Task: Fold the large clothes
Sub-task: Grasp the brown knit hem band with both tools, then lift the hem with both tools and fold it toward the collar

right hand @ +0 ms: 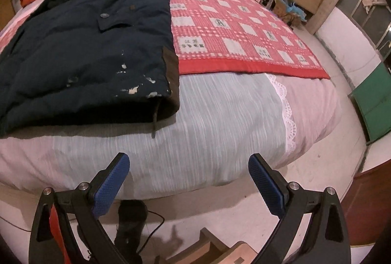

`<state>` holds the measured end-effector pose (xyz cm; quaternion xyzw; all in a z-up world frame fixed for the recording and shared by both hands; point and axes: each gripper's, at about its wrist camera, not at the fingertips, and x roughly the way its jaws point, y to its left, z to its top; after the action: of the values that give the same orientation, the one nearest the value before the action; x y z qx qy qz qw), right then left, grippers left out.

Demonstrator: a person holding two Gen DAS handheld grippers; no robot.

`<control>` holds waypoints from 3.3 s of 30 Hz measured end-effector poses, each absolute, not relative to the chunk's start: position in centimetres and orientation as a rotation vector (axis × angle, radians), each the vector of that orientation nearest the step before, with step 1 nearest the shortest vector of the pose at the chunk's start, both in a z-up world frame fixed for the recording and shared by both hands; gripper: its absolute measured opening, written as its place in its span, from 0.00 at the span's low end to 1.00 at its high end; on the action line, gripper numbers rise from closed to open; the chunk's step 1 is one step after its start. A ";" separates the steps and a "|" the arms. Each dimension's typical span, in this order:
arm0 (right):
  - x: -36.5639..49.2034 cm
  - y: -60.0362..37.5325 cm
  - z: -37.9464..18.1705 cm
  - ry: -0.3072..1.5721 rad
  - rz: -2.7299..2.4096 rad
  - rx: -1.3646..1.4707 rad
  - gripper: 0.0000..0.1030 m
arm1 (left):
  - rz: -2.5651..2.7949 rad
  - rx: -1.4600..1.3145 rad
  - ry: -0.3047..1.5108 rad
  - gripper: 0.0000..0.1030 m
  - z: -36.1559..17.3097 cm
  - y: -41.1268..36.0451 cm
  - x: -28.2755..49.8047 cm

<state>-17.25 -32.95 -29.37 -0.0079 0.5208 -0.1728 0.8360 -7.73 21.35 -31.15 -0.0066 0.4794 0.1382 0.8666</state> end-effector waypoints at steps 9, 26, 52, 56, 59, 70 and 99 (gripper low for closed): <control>-15.9 -35.4 -29.6 1.068 -0.477 0.002 0.96 | 0.280 -0.060 0.932 0.95 -29.4 21.4 -3.9; -9.2 -36.7 -31.0 0.976 -0.468 0.107 0.92 | 0.210 -0.007 0.982 0.94 -32.8 20.4 -2.4; -9.1 -37.2 -30.1 1.017 -0.335 0.291 0.16 | 0.026 -0.075 0.951 0.12 -30.0 21.0 -5.0; -9.2 -37.0 -28.5 1.001 -0.325 0.287 0.14 | 0.012 -0.092 0.926 0.12 -28.3 21.1 -5.4; -9.9 -36.9 -26.6 0.980 -0.306 0.269 0.14 | -0.008 -0.074 0.920 0.12 -27.0 20.8 -6.1; -13.8 -37.8 -21.0 0.989 -0.279 0.232 0.12 | -0.050 -0.060 0.980 0.12 -23.5 19.9 -11.5; -19.9 -37.1 -2.6 1.173 -0.257 0.146 0.12 | 0.007 -0.114 1.162 0.13 -10.8 19.8 -16.1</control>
<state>-19.86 -37.10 -2.61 0.0688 0.5513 -0.1207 0.8227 -16.13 19.75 -10.83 -0.0541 0.5483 0.0031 0.8345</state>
